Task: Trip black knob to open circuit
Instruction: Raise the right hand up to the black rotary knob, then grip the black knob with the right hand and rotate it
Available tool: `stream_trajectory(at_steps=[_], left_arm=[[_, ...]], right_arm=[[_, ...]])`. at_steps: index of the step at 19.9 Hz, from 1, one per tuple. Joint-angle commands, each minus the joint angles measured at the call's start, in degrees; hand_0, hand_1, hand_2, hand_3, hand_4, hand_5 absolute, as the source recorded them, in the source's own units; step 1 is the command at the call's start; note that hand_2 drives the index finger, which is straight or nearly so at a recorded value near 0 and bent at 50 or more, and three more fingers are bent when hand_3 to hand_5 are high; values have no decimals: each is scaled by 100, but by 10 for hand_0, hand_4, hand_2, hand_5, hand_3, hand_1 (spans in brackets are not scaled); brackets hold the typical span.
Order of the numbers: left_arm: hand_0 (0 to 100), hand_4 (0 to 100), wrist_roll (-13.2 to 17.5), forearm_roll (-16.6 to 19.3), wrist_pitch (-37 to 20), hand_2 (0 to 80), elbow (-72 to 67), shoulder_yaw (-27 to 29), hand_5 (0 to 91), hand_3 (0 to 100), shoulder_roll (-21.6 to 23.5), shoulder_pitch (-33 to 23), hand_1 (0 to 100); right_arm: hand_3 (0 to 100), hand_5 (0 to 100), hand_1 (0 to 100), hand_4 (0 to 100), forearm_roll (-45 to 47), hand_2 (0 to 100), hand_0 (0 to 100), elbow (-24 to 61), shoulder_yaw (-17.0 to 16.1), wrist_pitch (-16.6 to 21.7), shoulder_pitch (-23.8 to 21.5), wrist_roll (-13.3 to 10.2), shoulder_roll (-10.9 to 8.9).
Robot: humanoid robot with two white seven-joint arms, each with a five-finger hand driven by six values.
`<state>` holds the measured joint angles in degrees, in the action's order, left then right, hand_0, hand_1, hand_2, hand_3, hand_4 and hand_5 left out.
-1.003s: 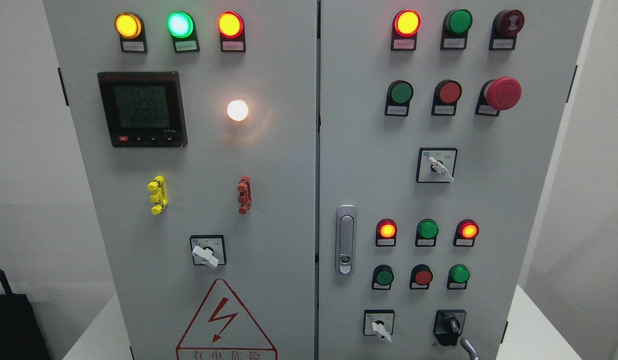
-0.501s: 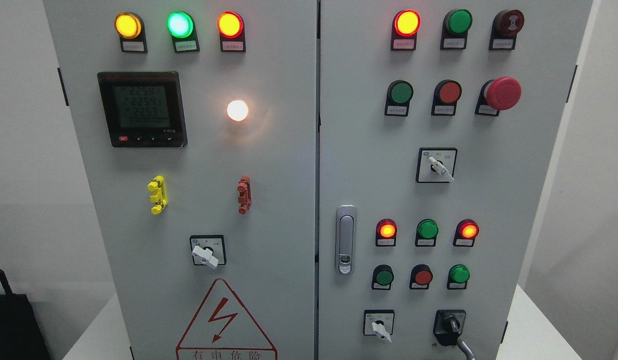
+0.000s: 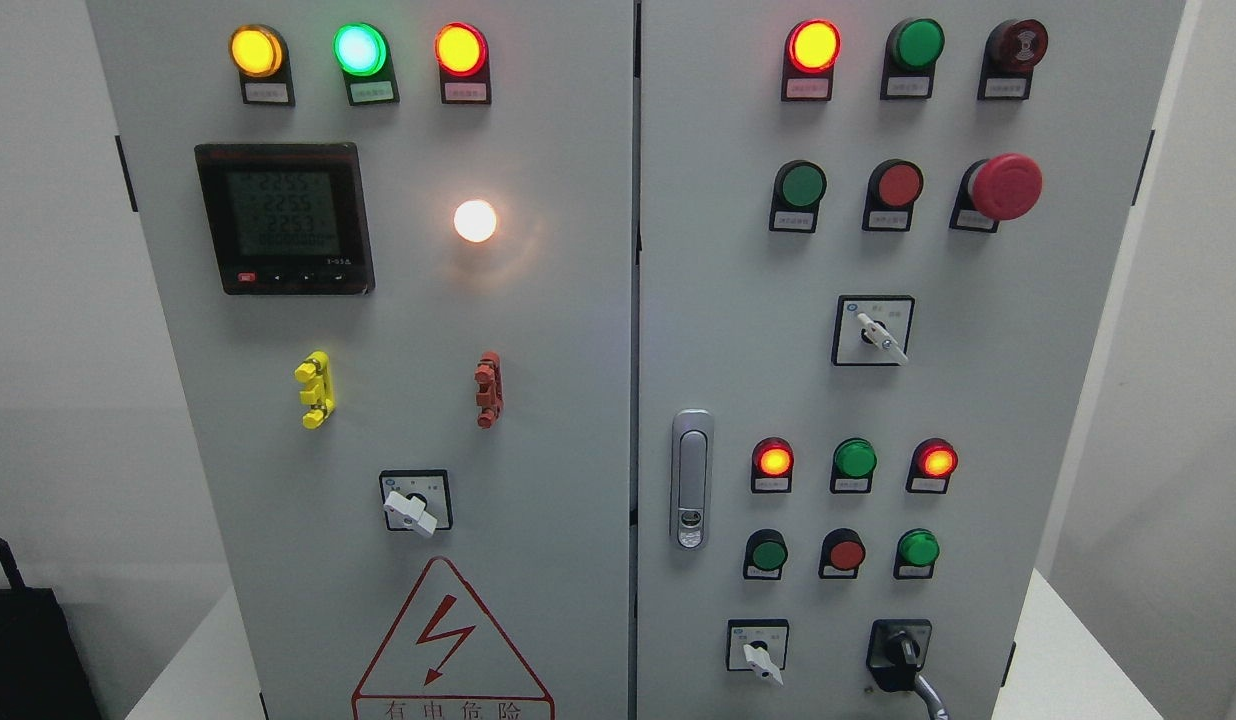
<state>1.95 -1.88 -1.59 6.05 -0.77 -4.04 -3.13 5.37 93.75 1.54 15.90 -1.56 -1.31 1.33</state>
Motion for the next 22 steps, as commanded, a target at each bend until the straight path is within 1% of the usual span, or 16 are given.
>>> stream_trajectory(at_steps=[1, 14, 17, 22], left_arm=[[120, 0, -1, -14, -8, 0, 1, 7, 0, 0, -9, 23, 389], [120, 0, -1, -14, -8, 0, 1, 7, 0, 0, -9, 23, 389], [120, 0, -1, -14, -8, 0, 1, 7, 0, 0, -9, 23, 389], [120, 0, -1, -14, -8, 0, 1, 7, 0, 0, -9, 23, 389]], right_arm=[[916, 960, 842, 940, 8, 0, 979, 135, 39, 53, 68, -19, -10], [917, 960, 843, 940, -1, 0, 979, 188, 162, 62, 68, -10, -2], [918, 960, 843, 940, -9, 0, 980, 188, 267, 71, 68, -10, -2], [918, 959, 843, 940, -18, 0, 980, 205, 276, 80, 77, 7, -2]])
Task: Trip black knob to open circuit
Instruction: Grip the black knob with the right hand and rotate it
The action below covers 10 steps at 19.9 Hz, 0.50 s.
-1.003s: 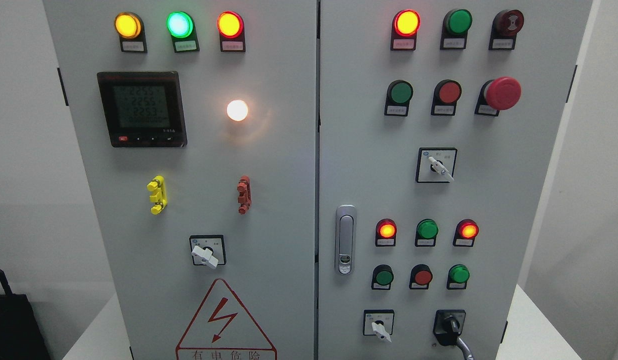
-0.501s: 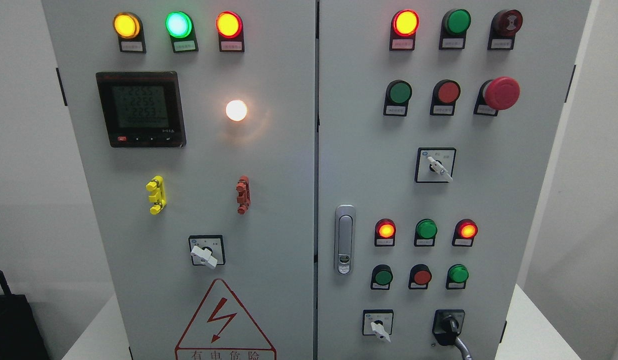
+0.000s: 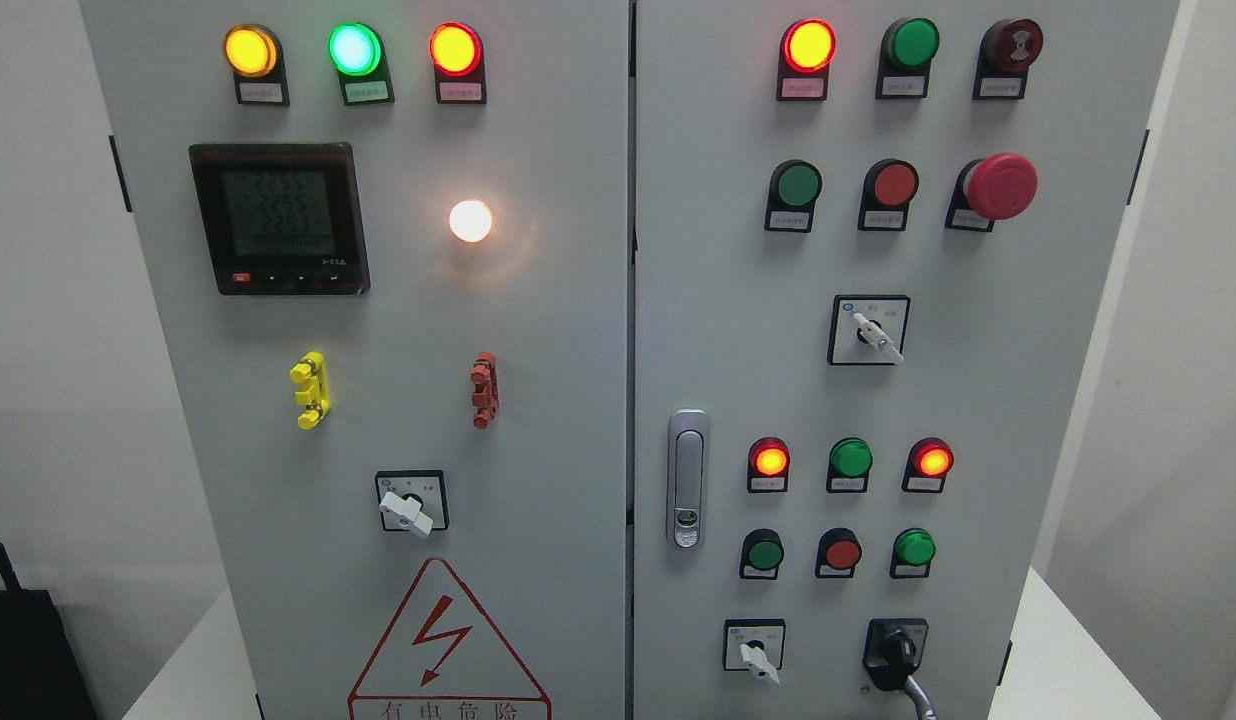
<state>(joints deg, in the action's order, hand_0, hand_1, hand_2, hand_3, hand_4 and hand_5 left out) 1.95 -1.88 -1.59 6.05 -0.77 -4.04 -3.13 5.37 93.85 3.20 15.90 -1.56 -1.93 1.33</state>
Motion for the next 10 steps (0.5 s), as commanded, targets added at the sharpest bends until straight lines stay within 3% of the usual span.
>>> stream_trajectory(at_steps=[1, 10], left_arm=[[120, 0, -1, -14, -8, 0, 1, 7, 0, 0, -9, 14, 389], [120, 0, -1, -14, -8, 0, 1, 7, 0, 0, -9, 23, 389]], right_arm=[[918, 959, 843, 940, -27, 0, 980, 204, 111, 88, 77, 70, -1], [920, 959, 843, 941, -36, 0, 981, 266, 190, 106, 95, 78, -1]])
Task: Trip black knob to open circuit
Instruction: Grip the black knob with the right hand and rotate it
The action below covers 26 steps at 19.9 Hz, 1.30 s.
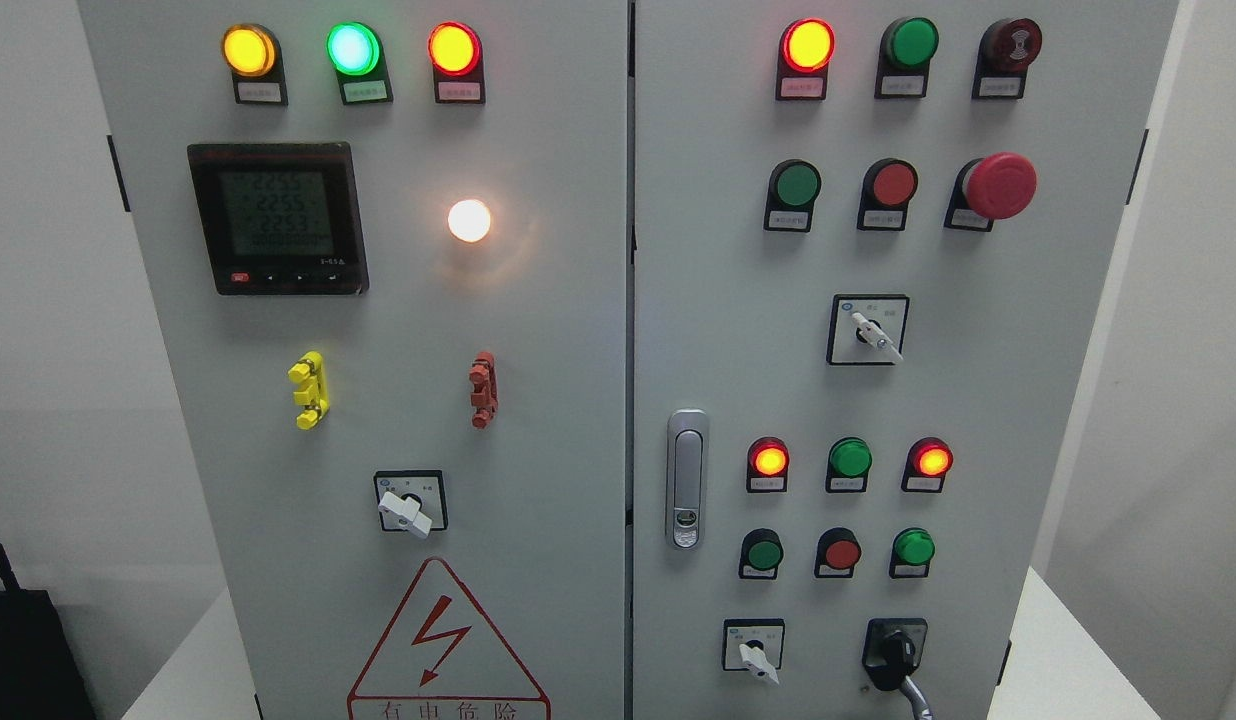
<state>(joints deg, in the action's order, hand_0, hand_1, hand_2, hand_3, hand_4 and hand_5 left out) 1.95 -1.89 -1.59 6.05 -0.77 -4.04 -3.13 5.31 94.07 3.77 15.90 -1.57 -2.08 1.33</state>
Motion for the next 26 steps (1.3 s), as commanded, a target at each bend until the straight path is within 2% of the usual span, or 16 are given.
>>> stream_trajectory(at_steps=[1, 26], left_arm=[[120, 0, -1, -14, -8, 0, 1, 7, 0, 0, -9, 23, 389], [120, 0, -1, -14, -8, 0, 1, 7, 0, 0, -9, 14, 389]], right_arm=[[920, 959, 843, 941, -39, 0, 981, 243, 133, 98, 95, 94, -1], [922, 959, 845, 942, -39, 0, 984, 358, 300, 98, 209, 93, 17]])
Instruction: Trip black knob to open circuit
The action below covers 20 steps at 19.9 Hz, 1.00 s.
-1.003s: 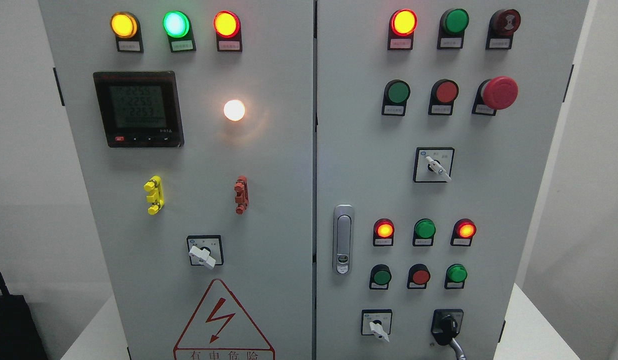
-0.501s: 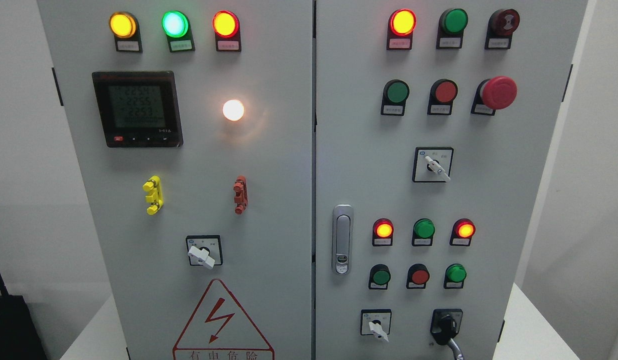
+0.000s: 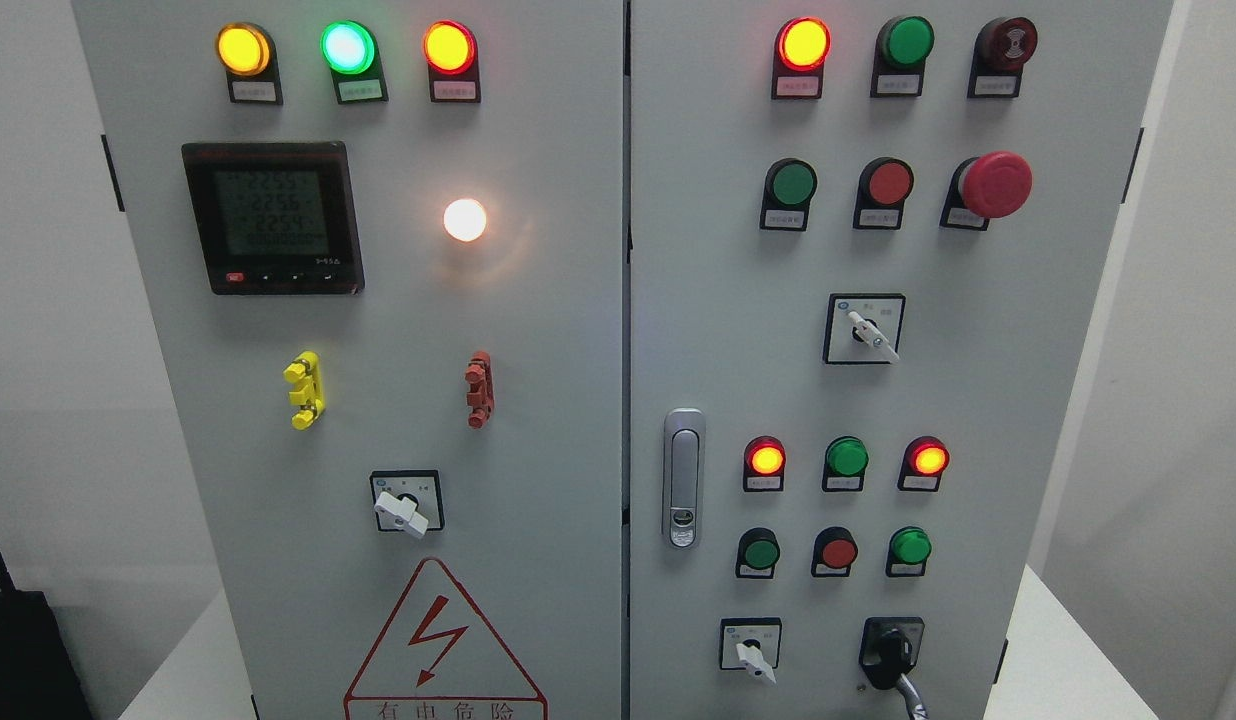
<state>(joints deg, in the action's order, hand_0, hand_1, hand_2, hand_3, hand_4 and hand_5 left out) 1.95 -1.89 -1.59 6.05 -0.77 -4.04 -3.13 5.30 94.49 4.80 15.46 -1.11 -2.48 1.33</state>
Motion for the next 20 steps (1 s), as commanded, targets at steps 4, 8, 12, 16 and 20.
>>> stream_trajectory(at_steps=[4, 8, 12, 16, 20], left_arm=[[120, 0, -1, -14, -8, 0, 1, 7, 0, 0, -9, 23, 389], [120, 0, -1, -14, -8, 0, 1, 7, 0, 0, -9, 23, 389], [120, 0, -1, -14, -8, 0, 1, 7, 0, 0, -9, 14, 389], [120, 0, -1, -14, -8, 0, 1, 7, 0, 0, -9, 23, 389], [120, 0, -1, -14, -8, 0, 1, 7, 0, 0, -9, 14, 389]], right_arm=[[923, 959, 845, 942, -38, 0, 984, 334, 232, 142, 164, 134, 17], [923, 959, 846, 942, -38, 0, 985, 342, 232, 142, 164, 134, 17], [923, 959, 846, 942, -38, 0, 985, 377, 276, 150, 164, 134, 26], [923, 961, 845, 943, -38, 0, 987, 395, 276, 150, 173, 142, 26], [923, 961, 845, 943, -38, 0, 987, 404, 276, 150, 164, 143, 26]])
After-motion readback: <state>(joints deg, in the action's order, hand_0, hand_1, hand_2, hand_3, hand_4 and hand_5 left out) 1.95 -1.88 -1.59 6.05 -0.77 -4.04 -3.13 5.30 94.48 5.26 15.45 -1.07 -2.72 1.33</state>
